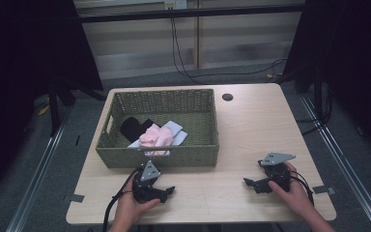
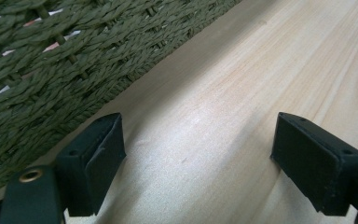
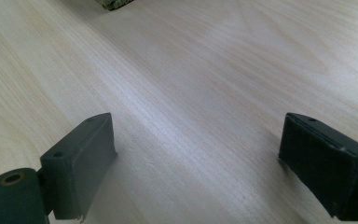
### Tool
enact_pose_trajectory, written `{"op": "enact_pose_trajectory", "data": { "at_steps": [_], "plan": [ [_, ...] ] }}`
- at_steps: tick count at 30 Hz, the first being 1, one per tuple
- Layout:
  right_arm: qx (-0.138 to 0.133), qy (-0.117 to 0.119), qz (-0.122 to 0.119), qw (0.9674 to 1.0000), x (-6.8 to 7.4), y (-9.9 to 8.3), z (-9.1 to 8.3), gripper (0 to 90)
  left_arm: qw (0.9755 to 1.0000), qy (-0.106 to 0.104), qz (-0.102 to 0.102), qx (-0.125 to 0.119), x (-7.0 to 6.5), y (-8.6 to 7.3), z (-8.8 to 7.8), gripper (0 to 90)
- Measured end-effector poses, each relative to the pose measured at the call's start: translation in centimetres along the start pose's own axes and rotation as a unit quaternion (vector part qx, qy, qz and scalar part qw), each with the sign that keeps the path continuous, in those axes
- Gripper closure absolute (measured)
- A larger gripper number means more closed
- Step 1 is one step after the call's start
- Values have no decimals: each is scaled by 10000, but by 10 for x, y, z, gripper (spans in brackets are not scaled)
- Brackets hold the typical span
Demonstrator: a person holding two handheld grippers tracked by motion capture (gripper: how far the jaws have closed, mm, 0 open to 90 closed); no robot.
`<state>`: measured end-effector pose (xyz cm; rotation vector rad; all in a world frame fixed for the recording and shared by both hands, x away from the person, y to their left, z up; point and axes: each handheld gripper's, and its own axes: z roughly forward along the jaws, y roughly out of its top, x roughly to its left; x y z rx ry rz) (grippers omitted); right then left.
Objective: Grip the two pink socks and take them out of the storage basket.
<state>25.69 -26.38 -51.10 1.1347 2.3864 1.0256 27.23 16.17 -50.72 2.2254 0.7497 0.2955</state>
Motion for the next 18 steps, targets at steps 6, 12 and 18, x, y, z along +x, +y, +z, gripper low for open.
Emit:
{"op": "enact_pose_trajectory", "data": {
  "at_steps": [6,12,18],
  "plan": [
    [2,2,3,10000,0,0,0,98,10000,57,-21,-4,0,0,-1,195],
    [1,1,4,10000,0,0,0,98,9994,-16,-48,346,3,10,-11,240],
    [1,3,3,10000,0,0,0,98,9984,-111,-12,559,6,33,-25,240]
  ]
}}
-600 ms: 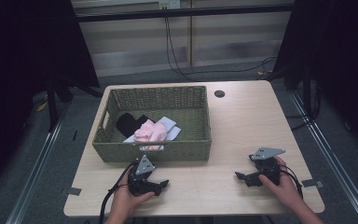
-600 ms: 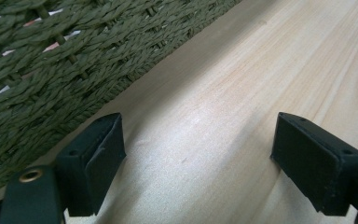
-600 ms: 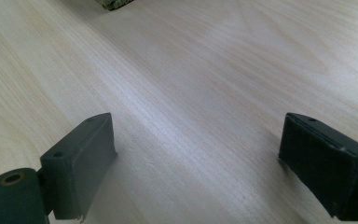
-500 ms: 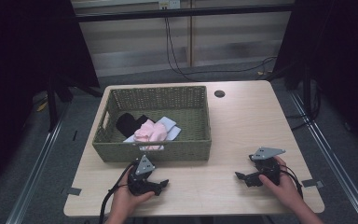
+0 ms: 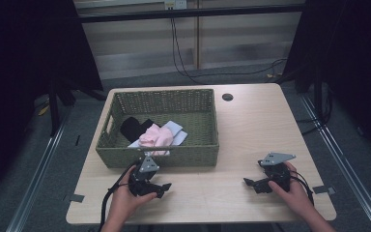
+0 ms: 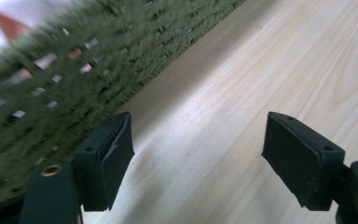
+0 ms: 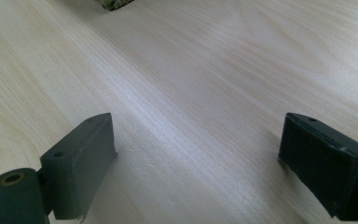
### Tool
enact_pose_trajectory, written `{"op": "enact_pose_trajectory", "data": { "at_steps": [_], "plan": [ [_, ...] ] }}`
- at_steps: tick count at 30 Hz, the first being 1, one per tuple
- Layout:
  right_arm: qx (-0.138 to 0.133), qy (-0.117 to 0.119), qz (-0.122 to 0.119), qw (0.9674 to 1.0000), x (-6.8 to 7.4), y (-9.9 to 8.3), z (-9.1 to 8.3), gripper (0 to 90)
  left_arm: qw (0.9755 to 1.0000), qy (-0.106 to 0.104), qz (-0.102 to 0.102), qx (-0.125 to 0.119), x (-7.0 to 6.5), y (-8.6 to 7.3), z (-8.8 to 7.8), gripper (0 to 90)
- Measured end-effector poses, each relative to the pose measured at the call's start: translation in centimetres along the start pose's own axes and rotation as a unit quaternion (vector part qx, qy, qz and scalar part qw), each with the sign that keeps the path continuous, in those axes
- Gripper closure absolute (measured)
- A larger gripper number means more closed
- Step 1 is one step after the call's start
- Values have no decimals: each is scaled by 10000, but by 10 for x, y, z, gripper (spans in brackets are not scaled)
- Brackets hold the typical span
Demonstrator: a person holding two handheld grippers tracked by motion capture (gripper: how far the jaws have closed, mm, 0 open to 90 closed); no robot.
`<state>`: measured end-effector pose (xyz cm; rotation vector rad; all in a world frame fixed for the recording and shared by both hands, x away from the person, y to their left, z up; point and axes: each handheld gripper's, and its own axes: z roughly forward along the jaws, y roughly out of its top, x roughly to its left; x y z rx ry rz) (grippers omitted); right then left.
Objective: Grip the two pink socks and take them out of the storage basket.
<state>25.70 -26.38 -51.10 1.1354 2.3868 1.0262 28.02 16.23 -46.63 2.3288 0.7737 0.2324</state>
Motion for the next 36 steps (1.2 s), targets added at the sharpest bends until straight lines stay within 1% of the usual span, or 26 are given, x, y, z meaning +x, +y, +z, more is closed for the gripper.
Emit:
{"op": "enact_pose_trajectory", "data": {
  "at_steps": [2,3,6,7,8,9,10,13,14,15,17,18,21,22,24,25,26,28,31,32,36],
  "plan": [
    [1,0,0,10000,0,0,0,98,10000,-36,-12,36,1,6,-5,247],
    [2,-1,4,10000,0,0,0,98,9999,-63,-1,93,3,9,-8,247],
    [1,0,-1,10000,0,0,0,98,9997,-136,-86,159,6,16,-16,249],
    [3,0,3,10000,0,0,0,98,9997,-136,-86,159,6,16,-16,250],
    [2,-1,3,10000,0,0,0,98,9996,-199,-111,174,8,20,-19,250],
    [2,0,4,10000,0,0,0,98,9995,-214,-128,209,9,24,-24,250],
    [3,0,5,10000,0,0,0,98,9992,-285,-149,221,10,26,-26,250],
    [1,-1,0,10000,0,0,0,98,9990,-303,-137,291,11,30,-30,250],
    [3,0,5,10000,0,0,0,98,9983,-386,-130,413,12,35,-33,250],
    [2,-1,1,10000,0,0,0,98,9980,-434,-110,455,13,37,-34,250],
    [3,0,1,10000,0,0,0,98,9973,-465,-80,562,14,41,-36,250],
    [3,0,5,10000,0,0,0,98,9974,-451,-96,559,14,42,-36,250],
    [3,0,4,10000,0,0,0,98,9969,-526,-118,575,17,49,-39,249],
    [3,1,2,10000,0,0,0,98,9971,-519,-97,555,17,51,-40,249],
    [4,0,5,10000,0,0,0,98,9968,-570,-156,534,19,56,-43,249],
    [4,2,4,10000,0,0,0,98,9968,-570,-156,534,19,56,-43,249],
    [4,0,6,10000,0,0,0,98,9970,-549,-139,532,20,62,-46,249],
    [6,0,8,10000,0,0,0,98,9970,-530,-115,547,22,69,-50,249],
    [6,-1,10,10000,0,0,0,98,9966,-625,-183,504,25,78,-58,249],
    [2,0,-3,10000,0,0,0,98,9968,-592,-210,487,25,81,-59,249],
    [0,0,-7,10000,0,0,0,98,9969,-561,-201,505,28,91,-65,249]
  ]
}}
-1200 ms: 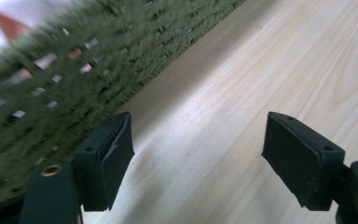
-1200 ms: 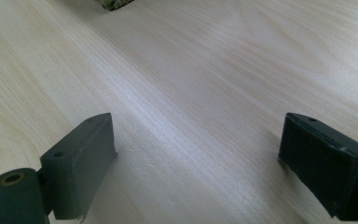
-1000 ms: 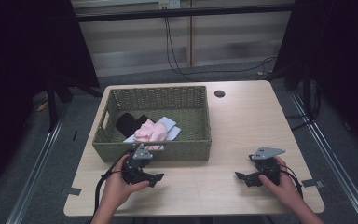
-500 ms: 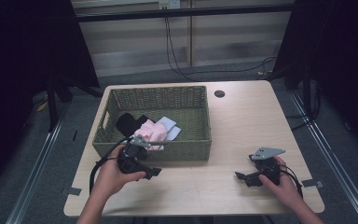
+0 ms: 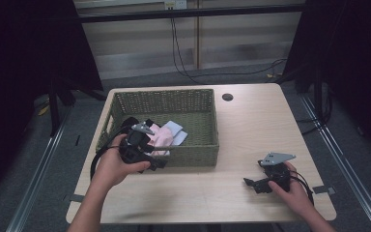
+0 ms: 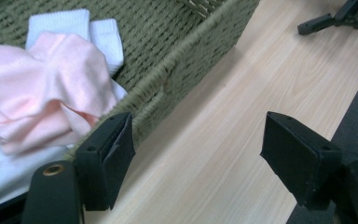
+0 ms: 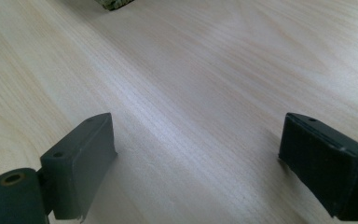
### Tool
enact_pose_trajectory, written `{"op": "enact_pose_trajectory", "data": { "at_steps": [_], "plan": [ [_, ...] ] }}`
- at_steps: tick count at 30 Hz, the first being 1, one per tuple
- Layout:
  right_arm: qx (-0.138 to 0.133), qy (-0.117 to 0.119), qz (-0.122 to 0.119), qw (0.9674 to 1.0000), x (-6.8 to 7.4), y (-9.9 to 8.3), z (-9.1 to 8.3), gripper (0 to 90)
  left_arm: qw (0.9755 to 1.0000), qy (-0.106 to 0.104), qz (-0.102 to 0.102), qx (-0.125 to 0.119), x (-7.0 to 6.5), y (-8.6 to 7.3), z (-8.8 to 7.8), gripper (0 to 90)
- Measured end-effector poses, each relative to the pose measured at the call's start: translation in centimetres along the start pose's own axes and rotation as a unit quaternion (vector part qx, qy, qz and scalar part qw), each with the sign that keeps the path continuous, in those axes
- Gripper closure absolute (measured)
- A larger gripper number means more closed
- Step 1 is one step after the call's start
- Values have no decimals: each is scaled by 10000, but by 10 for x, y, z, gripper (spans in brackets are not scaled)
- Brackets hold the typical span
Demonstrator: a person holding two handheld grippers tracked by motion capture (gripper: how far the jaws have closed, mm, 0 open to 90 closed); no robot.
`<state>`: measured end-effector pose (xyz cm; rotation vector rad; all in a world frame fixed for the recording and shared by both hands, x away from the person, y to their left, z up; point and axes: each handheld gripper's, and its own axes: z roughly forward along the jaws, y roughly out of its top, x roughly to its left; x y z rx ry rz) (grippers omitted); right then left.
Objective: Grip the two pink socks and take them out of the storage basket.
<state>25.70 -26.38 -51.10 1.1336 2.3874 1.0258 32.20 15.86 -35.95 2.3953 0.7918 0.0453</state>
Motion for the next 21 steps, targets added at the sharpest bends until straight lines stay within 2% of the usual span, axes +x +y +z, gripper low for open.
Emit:
{"op": "enact_pose_trajectory", "data": {
  "at_steps": [10,12,17,21],
  "plan": [
    [0,-1,2,10000,0,0,0,98,9999,-13,-69,71,10,25,-12,249],
    [2,-1,6,10000,0,0,0,98,9999,-3,-136,62,13,31,-12,249],
    [5,0,16,10000,0,0,0,98,9999,64,-107,44,20,41,-11,251],
    [6,0,21,10000,0,0,0,98,9996,176,-210,102,31,48,-3,254]
  ]
}}
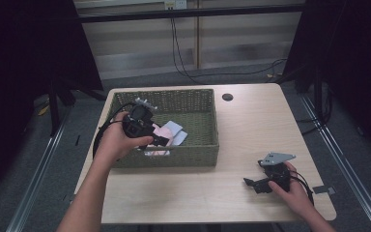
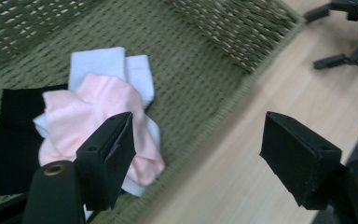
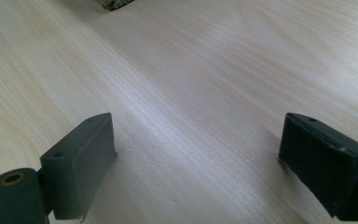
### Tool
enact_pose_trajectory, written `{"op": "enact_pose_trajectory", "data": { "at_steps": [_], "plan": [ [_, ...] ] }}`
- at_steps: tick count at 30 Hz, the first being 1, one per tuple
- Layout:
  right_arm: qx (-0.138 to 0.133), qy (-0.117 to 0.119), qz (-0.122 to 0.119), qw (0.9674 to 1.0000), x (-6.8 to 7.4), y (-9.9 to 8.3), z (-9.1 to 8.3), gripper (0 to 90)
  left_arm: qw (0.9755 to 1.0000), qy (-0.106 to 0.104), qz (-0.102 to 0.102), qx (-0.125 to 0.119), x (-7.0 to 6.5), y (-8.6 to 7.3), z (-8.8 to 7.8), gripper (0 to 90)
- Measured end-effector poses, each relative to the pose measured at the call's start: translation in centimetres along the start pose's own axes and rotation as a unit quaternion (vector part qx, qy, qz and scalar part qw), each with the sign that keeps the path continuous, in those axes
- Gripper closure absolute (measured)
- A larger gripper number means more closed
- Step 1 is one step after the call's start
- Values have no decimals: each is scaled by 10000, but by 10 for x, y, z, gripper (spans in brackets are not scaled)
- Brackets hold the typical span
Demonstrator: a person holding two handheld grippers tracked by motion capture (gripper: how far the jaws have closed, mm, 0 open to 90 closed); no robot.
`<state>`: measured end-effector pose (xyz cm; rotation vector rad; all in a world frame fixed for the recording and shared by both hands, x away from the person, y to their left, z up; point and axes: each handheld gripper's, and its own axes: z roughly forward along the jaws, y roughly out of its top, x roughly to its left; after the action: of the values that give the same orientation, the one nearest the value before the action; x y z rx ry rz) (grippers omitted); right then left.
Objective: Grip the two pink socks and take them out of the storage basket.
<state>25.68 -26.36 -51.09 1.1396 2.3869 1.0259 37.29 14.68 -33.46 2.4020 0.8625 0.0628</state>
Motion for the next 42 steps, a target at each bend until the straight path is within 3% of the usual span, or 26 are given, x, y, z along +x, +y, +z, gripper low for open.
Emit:
{"op": "enact_pose_trajectory", "data": {
  "at_steps": [3,10,12,13,20,24,35,42],
  "plan": [
    [-2,0,-3,10000,0,0,0,98,9999,43,-47,85,9,3,7,259],
    [-5,0,-15,10000,0,0,0,98,9987,153,-472,149,33,3,25,260],
    [-13,-1,-8,10000,0,0,0,98,9983,190,-509,189,40,2,30,261],
    [-10,-2,3,10000,0,0,0,98,9977,216,-614,200,43,0,34,264],
    [-7,-2,12,10000,0,0,0,98,9948,346,-847,446,60,-6,50,317],
    [-13,2,-10,10000,0,0,0,98,9934,405,-907,569,65,-8,58,382],
    [-18,5,-20,10000,0,0,0,98,9905,286,-993,913,72,-10,78,548],
    [-18,7,-20,10000,0,0,0,98,9861,231,-1099,1221,74,-9,82,842]
  ]
}}
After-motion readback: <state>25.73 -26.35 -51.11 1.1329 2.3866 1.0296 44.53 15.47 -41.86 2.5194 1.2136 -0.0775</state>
